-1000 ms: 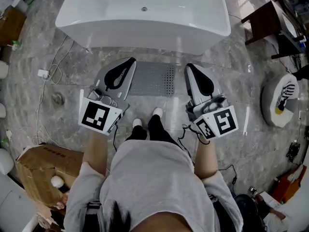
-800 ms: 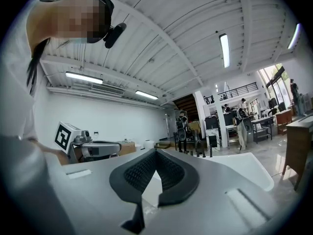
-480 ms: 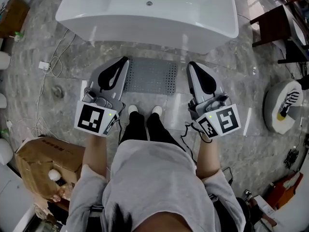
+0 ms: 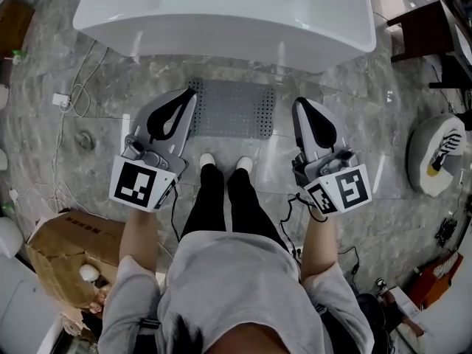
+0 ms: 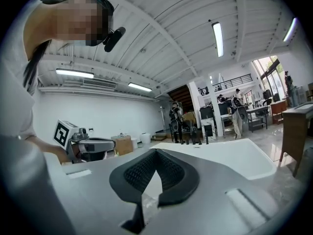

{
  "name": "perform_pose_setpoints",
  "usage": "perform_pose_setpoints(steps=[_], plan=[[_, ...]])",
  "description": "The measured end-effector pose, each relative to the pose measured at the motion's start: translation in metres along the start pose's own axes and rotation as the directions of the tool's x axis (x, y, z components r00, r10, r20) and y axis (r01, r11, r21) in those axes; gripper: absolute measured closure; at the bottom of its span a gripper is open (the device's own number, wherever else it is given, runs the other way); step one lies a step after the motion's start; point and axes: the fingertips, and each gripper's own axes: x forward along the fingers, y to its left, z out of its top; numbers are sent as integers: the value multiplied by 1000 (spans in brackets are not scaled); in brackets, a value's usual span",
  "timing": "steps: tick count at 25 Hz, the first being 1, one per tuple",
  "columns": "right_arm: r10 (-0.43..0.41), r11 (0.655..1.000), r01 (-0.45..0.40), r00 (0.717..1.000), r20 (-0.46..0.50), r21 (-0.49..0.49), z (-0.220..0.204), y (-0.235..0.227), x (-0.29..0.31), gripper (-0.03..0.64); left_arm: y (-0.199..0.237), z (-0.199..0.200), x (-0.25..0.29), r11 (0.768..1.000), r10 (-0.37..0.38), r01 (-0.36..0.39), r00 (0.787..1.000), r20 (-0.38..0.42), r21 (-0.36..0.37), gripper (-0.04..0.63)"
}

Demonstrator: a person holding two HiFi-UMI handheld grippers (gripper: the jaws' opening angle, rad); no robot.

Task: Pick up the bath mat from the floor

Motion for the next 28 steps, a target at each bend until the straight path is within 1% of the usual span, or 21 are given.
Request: perform_pose_setpoints(steps=[4, 7, 12, 16, 20, 25, 28], plan=[[-17, 1000, 17, 1000, -8, -2, -37, -10, 13, 618, 10, -42, 12, 999, -30, 31, 999, -40, 20, 594], [-33, 999, 33, 999, -16, 1, -73, -19, 20, 617, 13, -83, 17, 999, -44, 45, 995, -85, 6, 594], [-55, 998, 55, 998, -33, 10, -144, -34, 35, 617, 26, -152, 25, 1000, -24, 24, 998, -59, -7, 594], [-58, 998, 58, 997, -50, 6, -206, -48, 47, 617, 34, -224, 35, 999, -4, 1, 997, -83, -37, 594], [-58, 998, 58, 996, -61, -1, -276, -61, 56, 617, 34, -300, 47, 999, 1, -6, 995, -96, -54, 594], [-69, 998, 68, 996, -56, -11, -373, -83, 66, 617, 34, -403, 66, 999, 4, -8, 994, -106, -33, 594], [-73, 997, 73, 996, -51, -8, -446, -103, 77, 617, 35, -476, 82, 1000, 8, -10, 995, -101, -26, 594]])
